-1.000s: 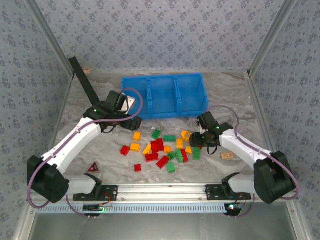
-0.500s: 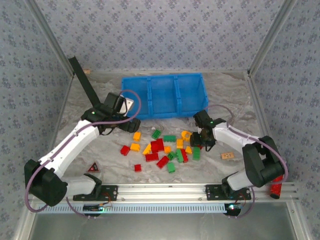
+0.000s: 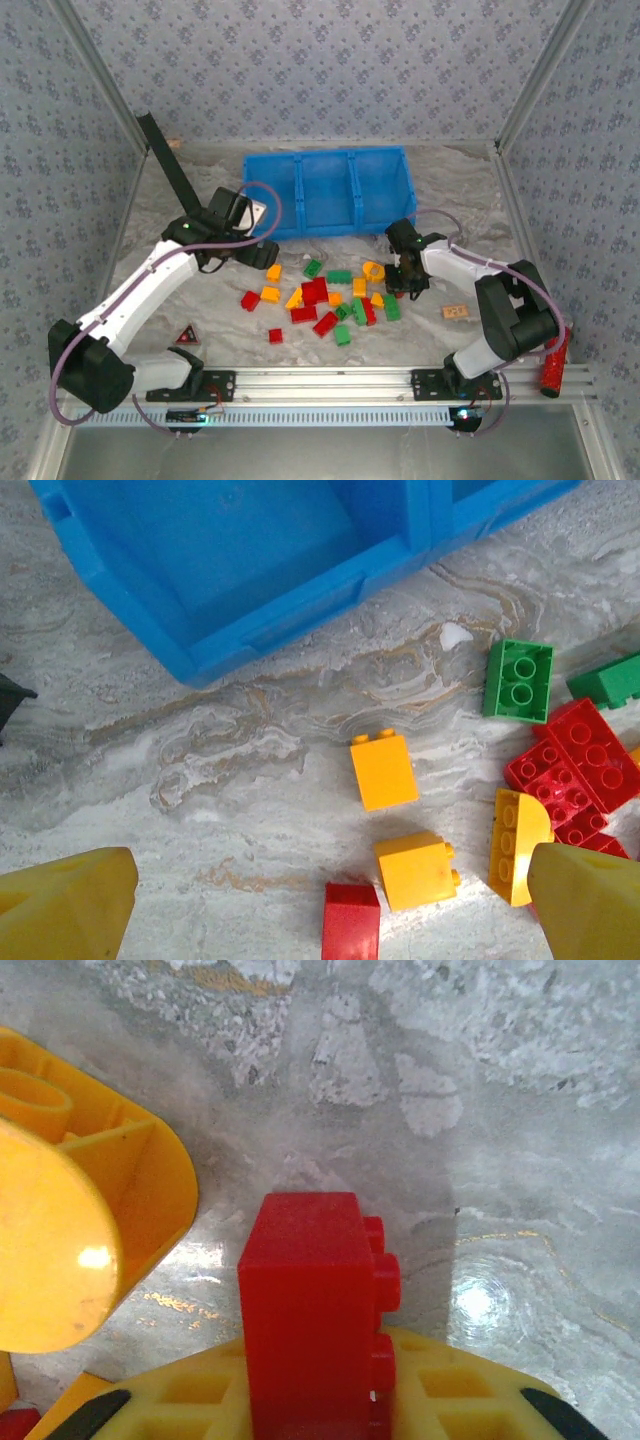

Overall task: Sort the legos into containers by color
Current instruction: Pick up the lego from the center of the table, then place the lego in the container.

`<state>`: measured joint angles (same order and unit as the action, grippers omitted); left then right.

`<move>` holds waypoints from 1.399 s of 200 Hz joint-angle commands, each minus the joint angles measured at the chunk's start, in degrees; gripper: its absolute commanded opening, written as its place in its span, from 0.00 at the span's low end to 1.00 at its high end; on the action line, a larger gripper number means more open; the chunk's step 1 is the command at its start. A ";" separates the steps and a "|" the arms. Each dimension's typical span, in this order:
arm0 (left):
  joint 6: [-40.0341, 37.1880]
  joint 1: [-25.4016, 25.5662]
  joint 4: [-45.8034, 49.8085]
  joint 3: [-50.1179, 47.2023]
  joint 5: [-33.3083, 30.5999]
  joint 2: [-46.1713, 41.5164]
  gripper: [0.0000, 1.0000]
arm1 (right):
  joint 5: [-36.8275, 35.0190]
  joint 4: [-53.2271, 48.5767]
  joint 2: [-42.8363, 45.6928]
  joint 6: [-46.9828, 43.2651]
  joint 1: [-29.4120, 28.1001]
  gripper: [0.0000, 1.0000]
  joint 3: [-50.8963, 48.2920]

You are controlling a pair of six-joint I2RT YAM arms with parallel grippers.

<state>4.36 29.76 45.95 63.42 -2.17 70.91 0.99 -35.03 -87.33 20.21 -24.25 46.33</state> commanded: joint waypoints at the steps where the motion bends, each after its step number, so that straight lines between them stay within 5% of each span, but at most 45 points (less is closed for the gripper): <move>1: 1.32 0.30 4.07 1.81 -0.29 -1.82 1.00 | 0.85 -3.04 0.06 0.45 0.27 0.23 0.33; 99: 18.71 1.27 9.06 -8.82 -0.60 -5.53 0.98 | -0.27 -13.27 5.03 -2.10 1.40 0.17 19.66; 180: 28.96 3.27 -1.06 -22.86 -0.06 -7.00 0.93 | 0.36 -10.97 -16.40 -7.35 2.26 0.16 45.95; 280: 28.14 4.32 -9.84 -25.22 -0.95 0.05 0.92 | 2.80 -10.91 -32.69 -8.51 6.62 0.18 58.05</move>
<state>33.08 33.52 37.95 36.10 -2.17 68.45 2.11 -44.91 -117.89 12.73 -18.26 102.41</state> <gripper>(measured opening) 0.925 0.241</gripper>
